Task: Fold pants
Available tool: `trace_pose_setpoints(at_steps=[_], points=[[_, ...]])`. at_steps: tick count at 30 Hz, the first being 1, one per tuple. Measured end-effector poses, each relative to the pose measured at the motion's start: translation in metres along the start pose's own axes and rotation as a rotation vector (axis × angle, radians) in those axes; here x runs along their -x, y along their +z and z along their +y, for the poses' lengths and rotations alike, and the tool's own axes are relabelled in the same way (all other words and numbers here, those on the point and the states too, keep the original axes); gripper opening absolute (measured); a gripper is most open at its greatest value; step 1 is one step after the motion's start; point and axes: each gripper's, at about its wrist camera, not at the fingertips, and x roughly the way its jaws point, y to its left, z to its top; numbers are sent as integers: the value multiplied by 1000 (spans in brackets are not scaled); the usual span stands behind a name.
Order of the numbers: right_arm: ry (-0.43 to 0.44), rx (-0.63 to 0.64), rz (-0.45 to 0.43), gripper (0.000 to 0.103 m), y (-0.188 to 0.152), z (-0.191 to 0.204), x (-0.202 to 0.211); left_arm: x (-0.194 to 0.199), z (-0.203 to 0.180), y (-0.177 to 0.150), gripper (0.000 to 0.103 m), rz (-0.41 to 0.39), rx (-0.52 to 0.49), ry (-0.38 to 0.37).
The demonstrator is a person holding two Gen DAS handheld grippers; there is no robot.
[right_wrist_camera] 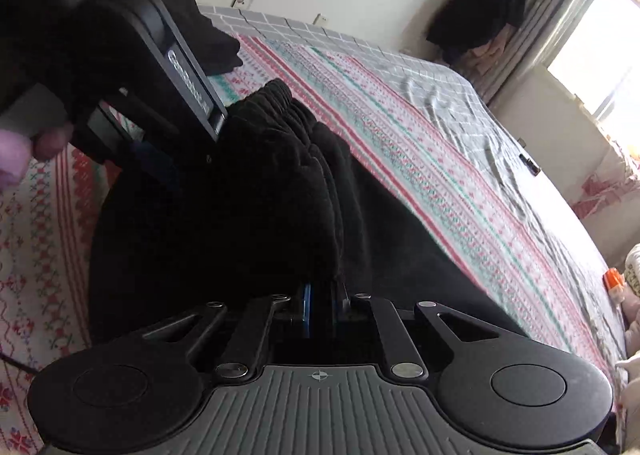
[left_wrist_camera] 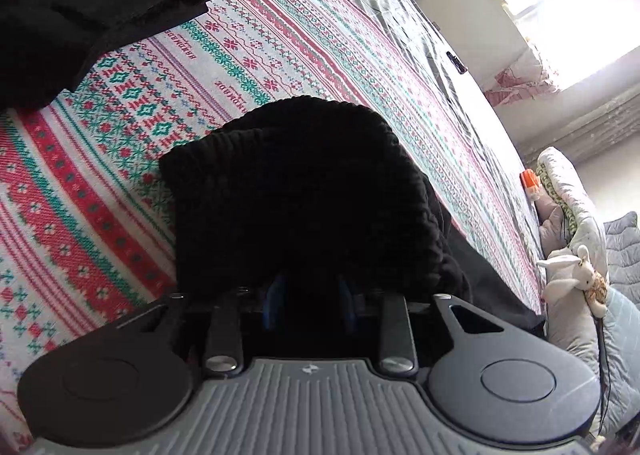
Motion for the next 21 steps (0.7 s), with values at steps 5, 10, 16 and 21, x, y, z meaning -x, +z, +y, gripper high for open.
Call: trace_pose_setpoints(at_steps=[5, 10, 16, 21], points=[[95, -101, 76, 7, -19, 1, -11, 23, 2, -11, 66, 9, -62, 23], [152, -175, 87, 20, -19, -15, 4, 33, 4, -23, 81, 39, -51, -24], [177, -354, 61, 65, -31, -77, 48, 27, -19, -33, 93, 32, -98, -62], [114, -521, 65, 65, -65, -119, 71, 8, -50, -45, 98, 20, -160, -80]])
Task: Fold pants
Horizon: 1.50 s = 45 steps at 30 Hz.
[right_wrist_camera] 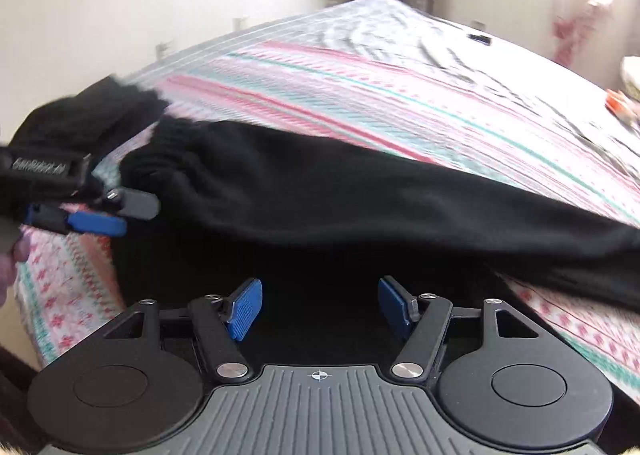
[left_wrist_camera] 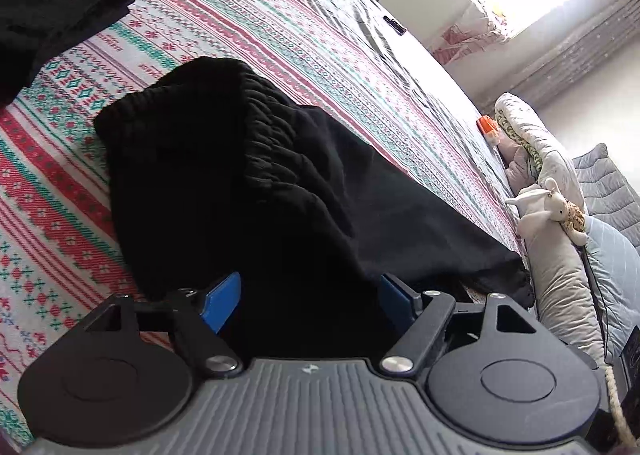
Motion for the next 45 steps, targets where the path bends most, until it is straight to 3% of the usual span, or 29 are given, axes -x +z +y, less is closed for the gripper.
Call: trace_pose_setpoints(at_steps=[3, 8, 14, 17, 19, 20, 27, 34, 38, 42, 45], points=[[-15, -140, -30, 68, -13, -44, 0, -13, -10, -2, 98, -20, 15, 11], [-41, -408, 2, 68, -17, -110, -11, -32, -24, 0, 96, -81, 110, 3], [28, -662, -44, 68, -22, -168, -18, -47, -36, 0, 82, -163, 180, 68], [59, -761, -47, 68, -34, -186, -24, -47, -41, 1, 65, -208, 155, 111], [96, -818, -45, 68, -40, -193, -28, -46, -43, 3, 36, -232, 128, 152], [114, -840, -44, 68, -43, -197, -29, -44, -43, 3, 32, -242, 113, 164], [175, -896, -72, 69, -47, -200, -32, -12, -50, 5, 30, -319, 26, 129], [236, -964, -130, 69, -49, -201, -39, 15, -37, 7, 30, -296, 41, 78], [211, -1019, -149, 67, -57, -207, -47, 20, -22, 9, 29, -289, 58, 94], [191, -1089, -176, 55, -68, -221, -54, 18, -9, 8, 29, -238, 96, 96], [131, -1132, -236, 43, -76, -234, -45, 14, -1, 8, 30, -200, 125, 94]])
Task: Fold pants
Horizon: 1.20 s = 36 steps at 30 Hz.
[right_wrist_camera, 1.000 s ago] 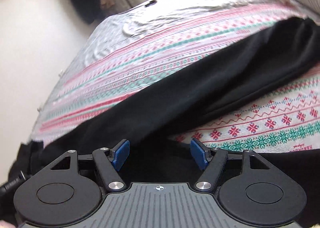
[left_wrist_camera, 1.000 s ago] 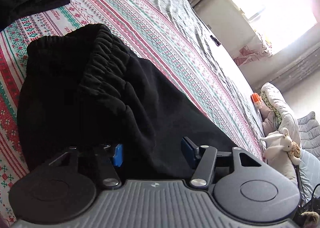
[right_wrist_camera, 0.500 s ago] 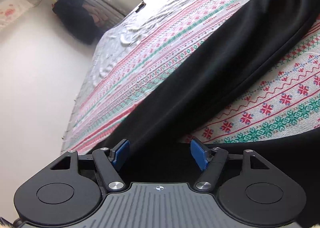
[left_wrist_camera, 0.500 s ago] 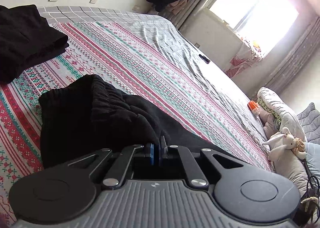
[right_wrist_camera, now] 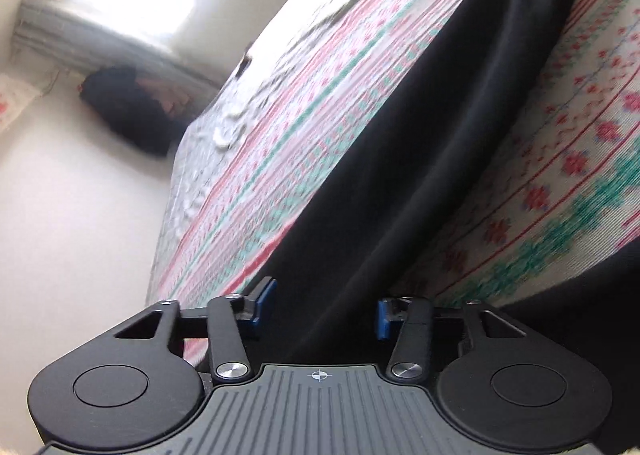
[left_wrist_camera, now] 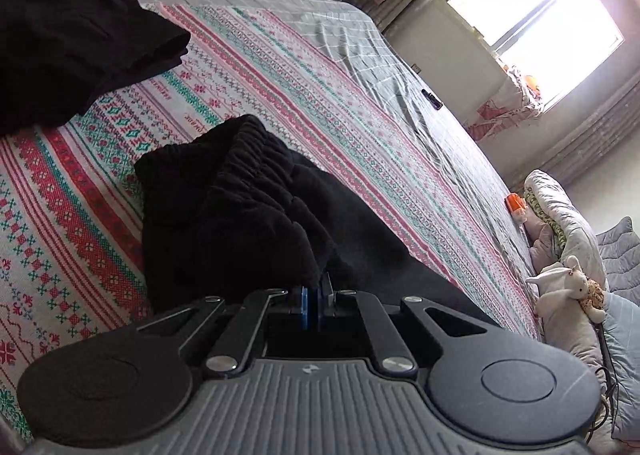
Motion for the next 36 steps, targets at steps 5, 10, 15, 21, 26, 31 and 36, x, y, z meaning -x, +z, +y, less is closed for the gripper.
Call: trace_pose_setpoints(at_steps=[5, 10, 15, 21, 26, 31, 36], points=[[1, -55, -107, 6, 21, -17, 20, -6, 12, -2, 34, 63, 14, -24], [-10, 90, -175, 5, 16, 14, 45, -4, 21, -1, 52, 57, 30, -49], [-14, 290, -244, 5, -2, 59, 82, -4, 35, 4, 59, 13, 82, -38], [-31, 457, -263, 5, -36, 77, 128, 1, 31, 18, 43, -51, 41, 13], [-77, 519, -209, 5, -62, 77, 150, 22, 23, 39, 40, -126, -40, 24], [-109, 606, -100, 5, -99, 72, 156, 22, 45, 56, 40, -65, 6, 54], [-141, 701, 47, 5, -140, 62, 149, 24, 62, 57, 39, -46, -31, 37]])
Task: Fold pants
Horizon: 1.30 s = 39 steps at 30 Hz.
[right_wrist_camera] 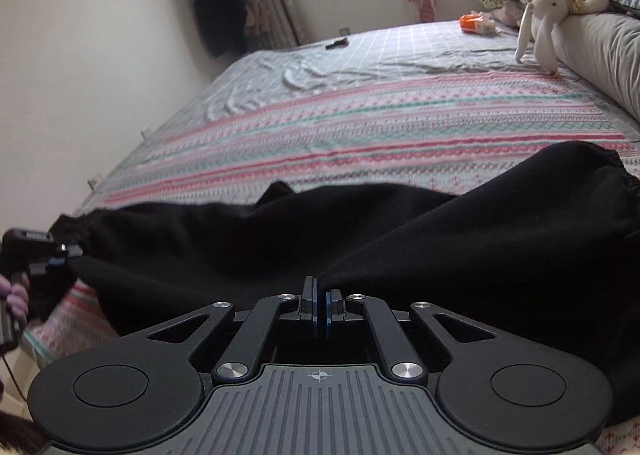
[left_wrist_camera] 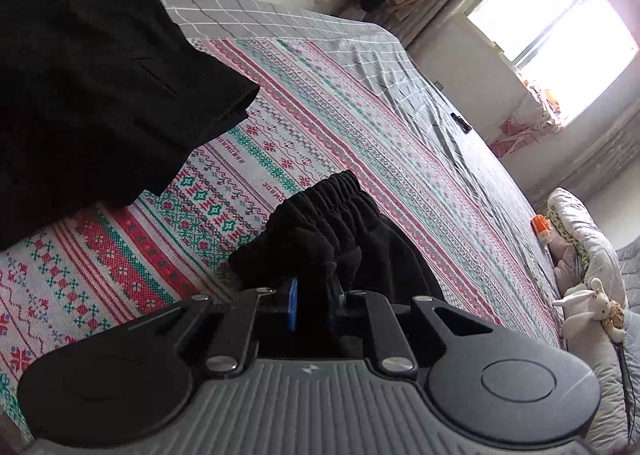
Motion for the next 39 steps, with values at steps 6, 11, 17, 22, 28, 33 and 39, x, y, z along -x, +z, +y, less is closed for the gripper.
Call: trace_pose_setpoints(at_steps=[6, 11, 17, 22, 28, 33, 39], points=[[-12, 54, 103, 5, -33, 0, -14, -16, 7, -8, 41, 62, -89, 42], [-29, 63, 200, 9, -50, -7, -30, -22, 2, -18, 57, 118, -113, 128], [-9, -18, 220, 41, -34, -26, -11, 9, -14, -22, 79, 61, -194, 195], [-54, -100, 183, 50, -22, -54, 6, 27, -29, -27, 87, 55, -219, 165], [-124, -189, 109, 50, -9, -100, 29, 20, -66, -43, 91, 90, -272, 23], [-179, -271, 26, 50, 5, -137, 41, 4, -110, -66, 94, 139, -328, -91], [-238, -360, -42, 50, 24, -192, 47, -14, -175, -104, 97, 175, -443, -209]])
